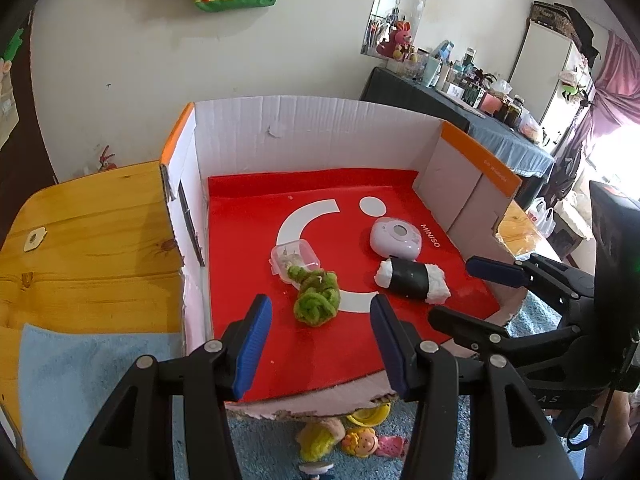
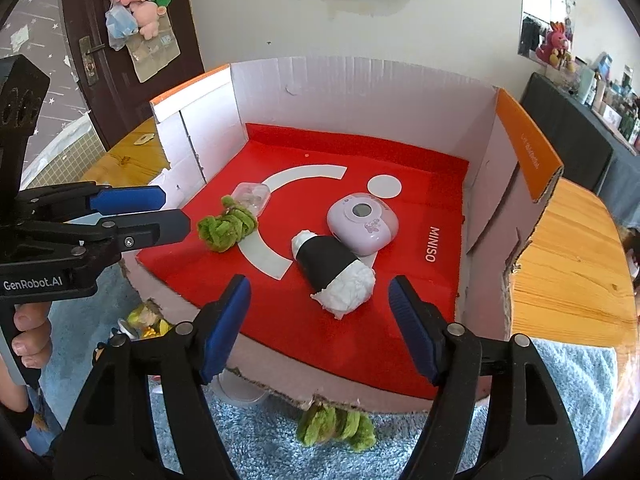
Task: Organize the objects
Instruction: 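Withdraw both open grippers out of the box back over the towel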
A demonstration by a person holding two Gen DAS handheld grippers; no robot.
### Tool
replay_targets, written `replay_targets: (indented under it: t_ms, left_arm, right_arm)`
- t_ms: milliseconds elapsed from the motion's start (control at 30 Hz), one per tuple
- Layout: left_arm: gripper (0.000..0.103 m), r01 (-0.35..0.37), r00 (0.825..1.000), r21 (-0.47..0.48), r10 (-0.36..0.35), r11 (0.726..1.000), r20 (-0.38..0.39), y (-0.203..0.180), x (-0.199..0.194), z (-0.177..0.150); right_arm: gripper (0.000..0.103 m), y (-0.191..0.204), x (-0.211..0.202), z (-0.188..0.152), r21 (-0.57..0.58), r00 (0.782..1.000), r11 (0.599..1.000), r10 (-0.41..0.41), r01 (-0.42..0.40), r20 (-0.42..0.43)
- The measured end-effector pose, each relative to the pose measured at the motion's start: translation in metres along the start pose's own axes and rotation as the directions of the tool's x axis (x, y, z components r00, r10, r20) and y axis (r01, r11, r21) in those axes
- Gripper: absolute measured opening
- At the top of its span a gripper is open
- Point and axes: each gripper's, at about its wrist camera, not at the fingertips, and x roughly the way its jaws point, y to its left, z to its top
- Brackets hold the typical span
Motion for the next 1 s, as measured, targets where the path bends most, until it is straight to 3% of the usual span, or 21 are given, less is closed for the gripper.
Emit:
replay_targets:
  t_ms: [800, 1000]
  left_arm:
    - [0.085, -0.043, 0.997, 0.027, 0.042, 0.999, 0.06, -0.009, -0.028, -0.015]
    - [0.086, -0.041, 0.997, 0.028, 0.039, 0.999, 0.072, -0.011, -0.037, -0.019]
  right_arm:
    - [0.093, 0.007, -0.033, -0.017, 0.0, 0.998, 1.0, -0.022, 0.022, 0.055]
    - [0.097, 0.012, -0.048, -0.023, -0.013, 0.996, 0.999, -0.037, 0.038, 0.081]
